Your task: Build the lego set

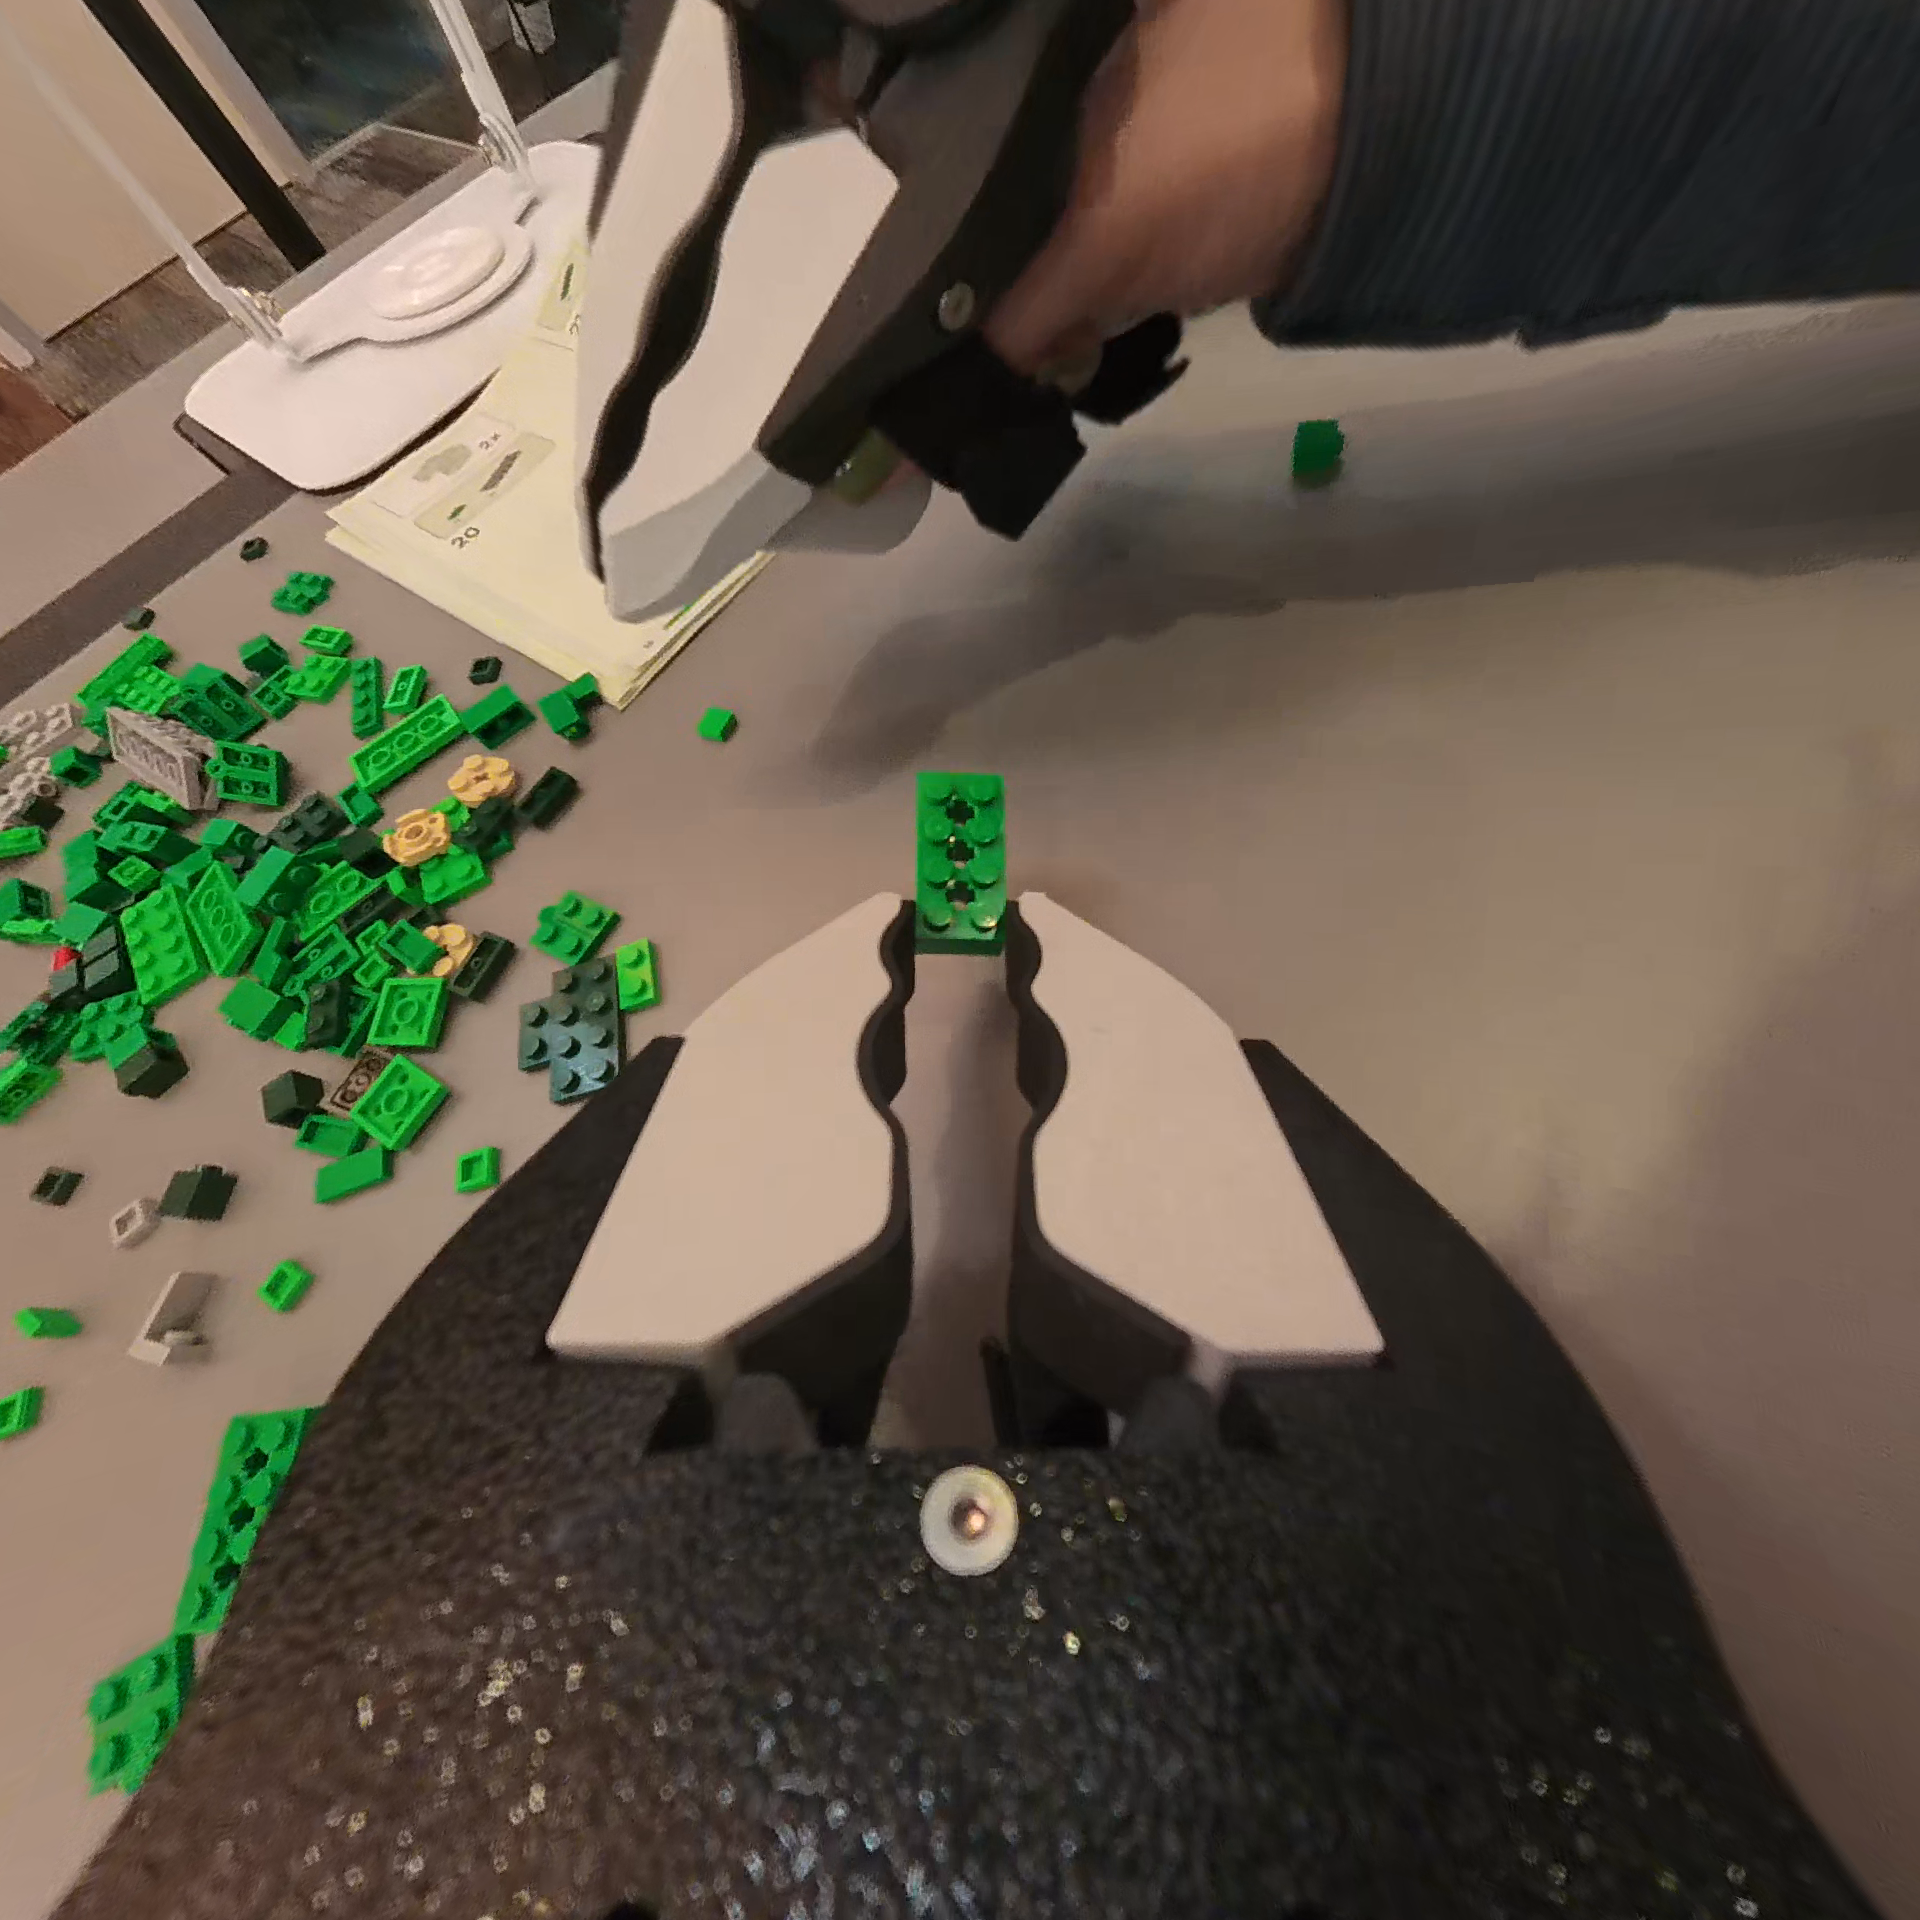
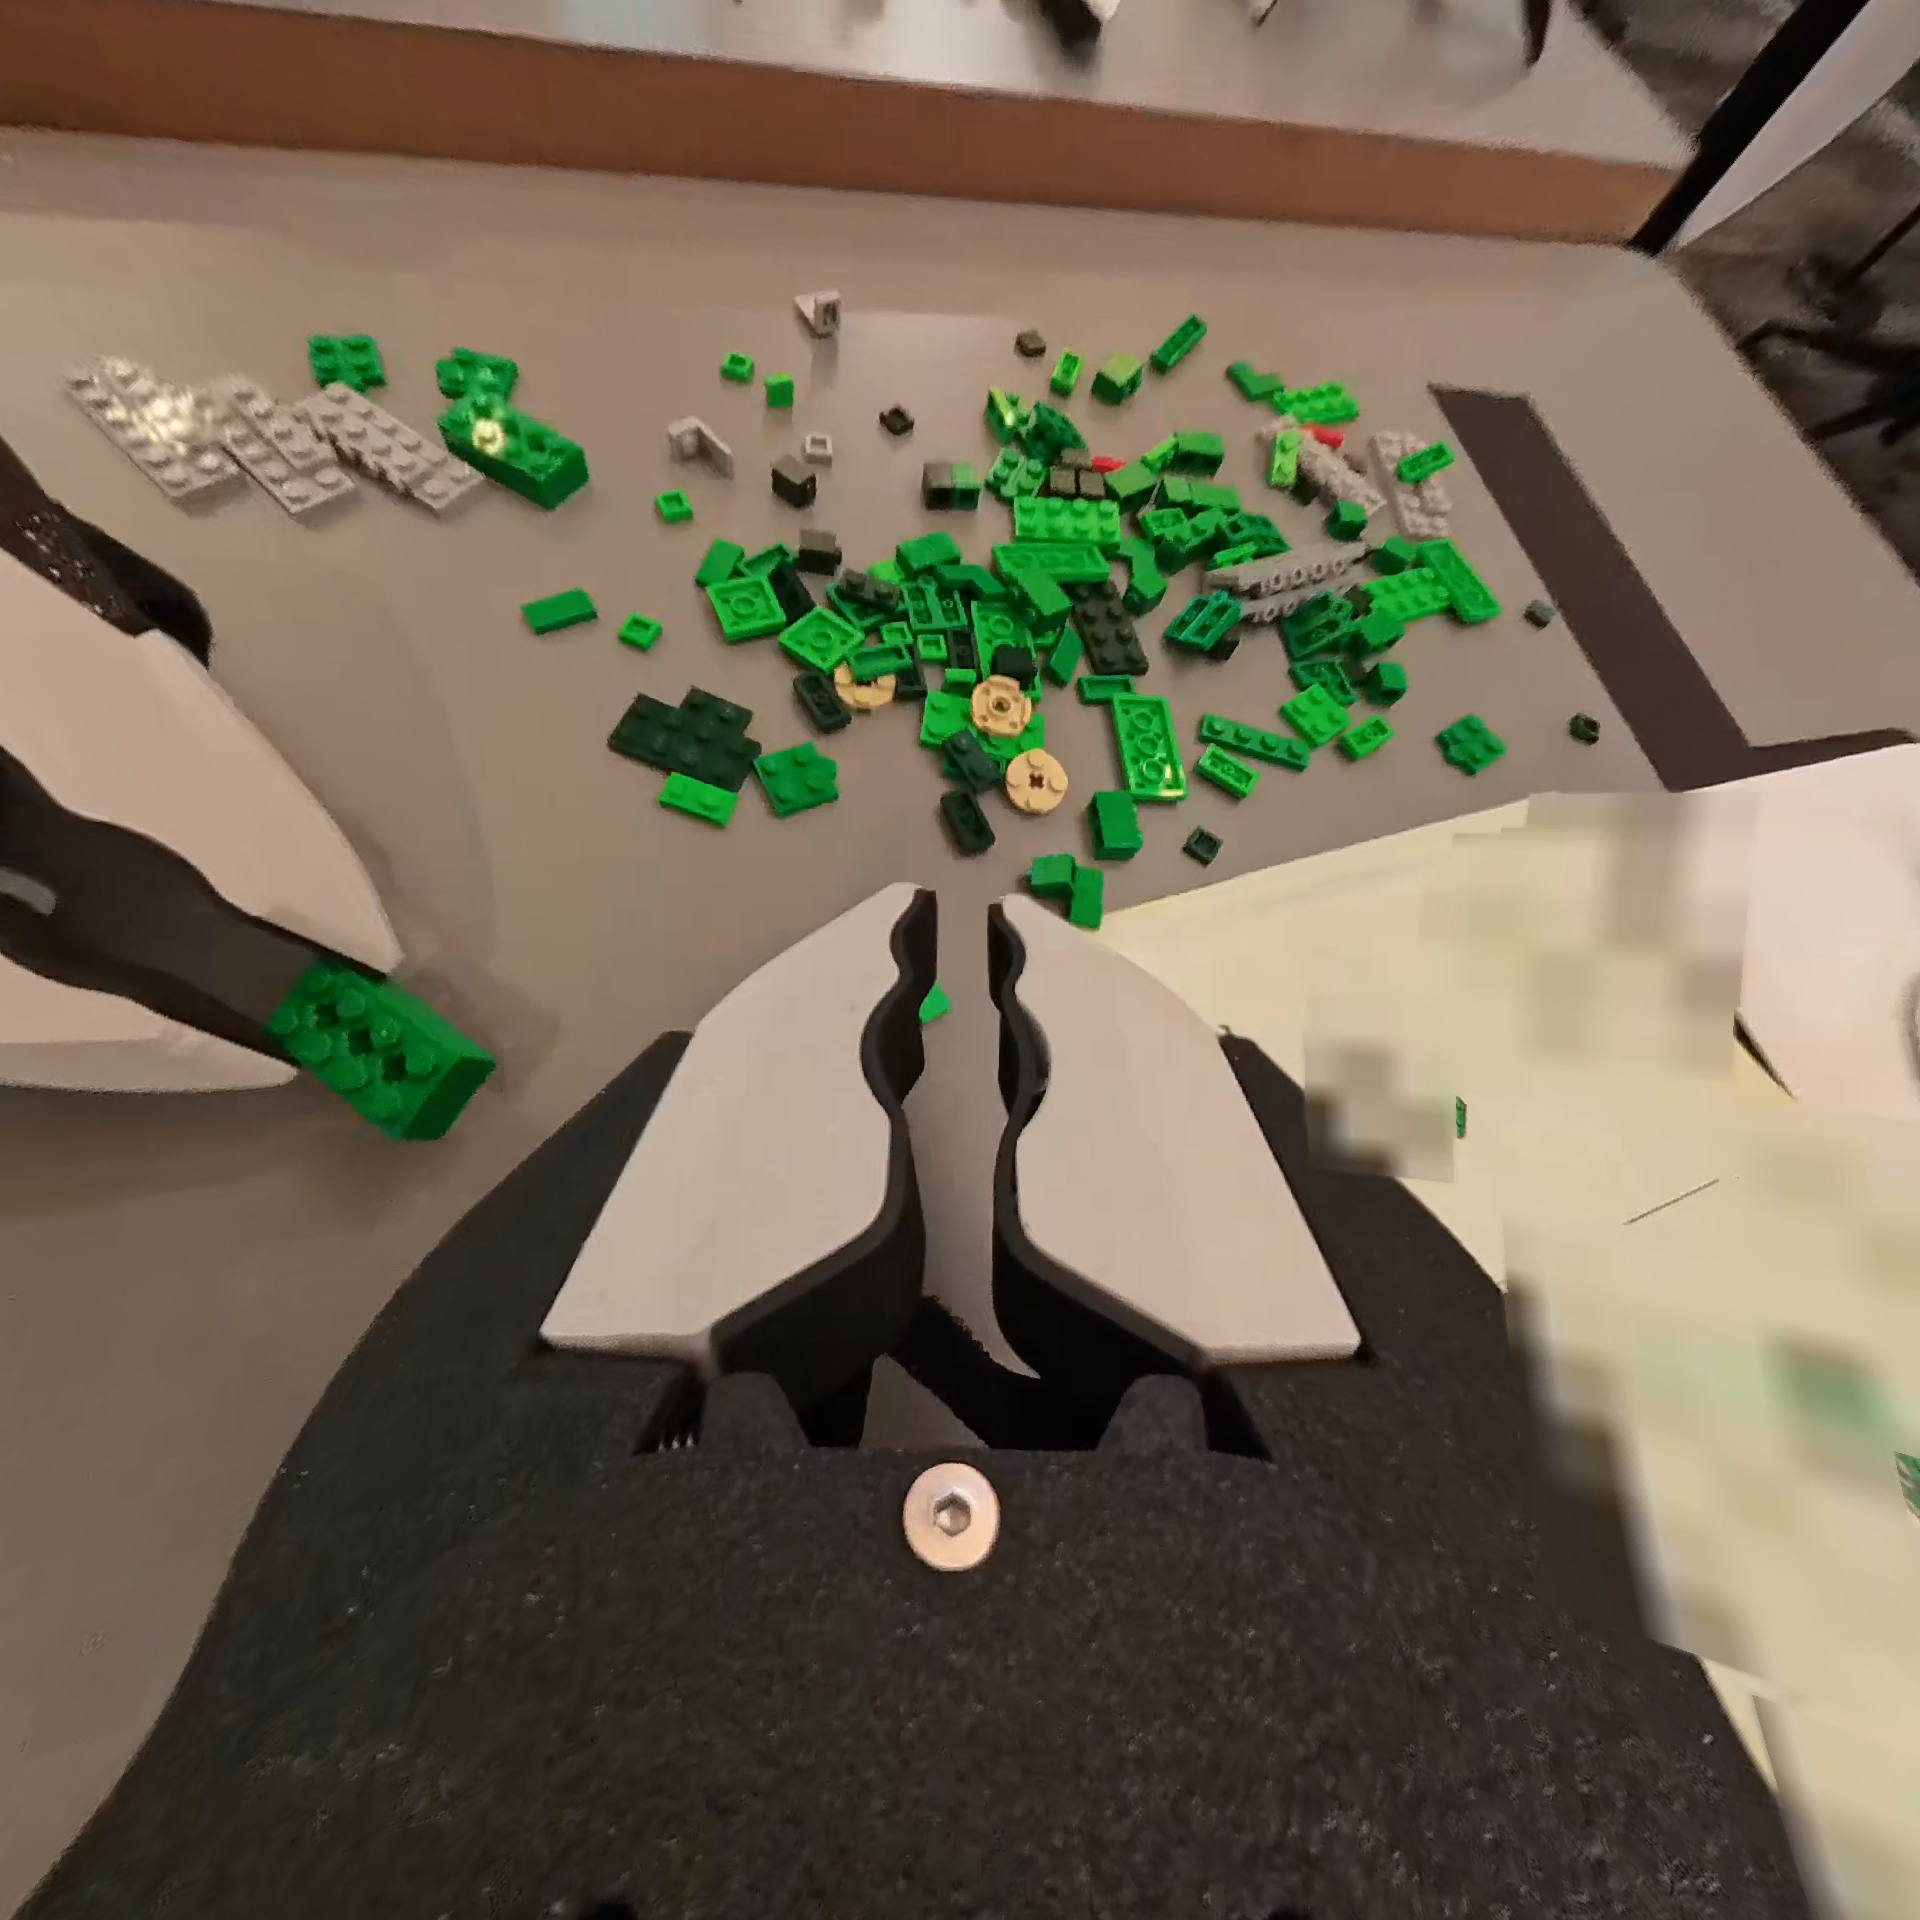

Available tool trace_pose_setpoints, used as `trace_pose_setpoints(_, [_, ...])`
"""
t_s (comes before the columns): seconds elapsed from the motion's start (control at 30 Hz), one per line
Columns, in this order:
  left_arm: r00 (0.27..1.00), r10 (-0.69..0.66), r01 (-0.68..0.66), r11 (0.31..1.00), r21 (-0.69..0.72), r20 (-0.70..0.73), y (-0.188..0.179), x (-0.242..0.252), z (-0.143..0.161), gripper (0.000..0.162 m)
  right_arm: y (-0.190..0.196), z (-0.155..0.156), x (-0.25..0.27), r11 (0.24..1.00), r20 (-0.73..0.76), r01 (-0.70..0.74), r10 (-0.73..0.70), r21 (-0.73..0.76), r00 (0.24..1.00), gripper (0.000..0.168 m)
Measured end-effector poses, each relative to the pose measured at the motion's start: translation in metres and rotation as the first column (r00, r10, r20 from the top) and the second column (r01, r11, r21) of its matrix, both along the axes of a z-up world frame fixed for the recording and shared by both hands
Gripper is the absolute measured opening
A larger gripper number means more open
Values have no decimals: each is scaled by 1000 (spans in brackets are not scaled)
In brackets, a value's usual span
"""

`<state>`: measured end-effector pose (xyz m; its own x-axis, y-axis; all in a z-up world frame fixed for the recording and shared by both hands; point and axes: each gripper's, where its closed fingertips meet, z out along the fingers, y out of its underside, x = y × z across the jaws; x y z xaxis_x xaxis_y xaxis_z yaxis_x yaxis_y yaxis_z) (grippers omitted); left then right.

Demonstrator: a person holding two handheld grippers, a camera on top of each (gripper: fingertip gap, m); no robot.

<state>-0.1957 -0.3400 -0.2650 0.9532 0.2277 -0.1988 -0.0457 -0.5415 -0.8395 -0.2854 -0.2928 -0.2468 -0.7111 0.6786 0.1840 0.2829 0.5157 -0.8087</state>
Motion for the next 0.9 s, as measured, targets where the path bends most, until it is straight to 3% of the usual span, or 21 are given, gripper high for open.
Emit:
trace_pose_setpoints(0.2, [1000,15,-15,1000,8,15,-1,-2,1,16,-3,16,10,992,-205,94,-111,-90,973,6])
trace_pose_setpoints(0.4, [999,40,-40,999,-2,-12,-1,-7,0,16,-2,32,32,974,-295,132,-183,-185,938,4])
trace_pose_setpoints(0.63, [997,44,-46,998,-42,-57,1,-8,-4,16,6,37,36,972,-445,160,-222,-173,868,0])
trace_pose_setpoints(0.9, [996,51,-54,998,-41,-80,2,-10,-4,16,4,37,39,976,-474,142,-203,-163,857,0])
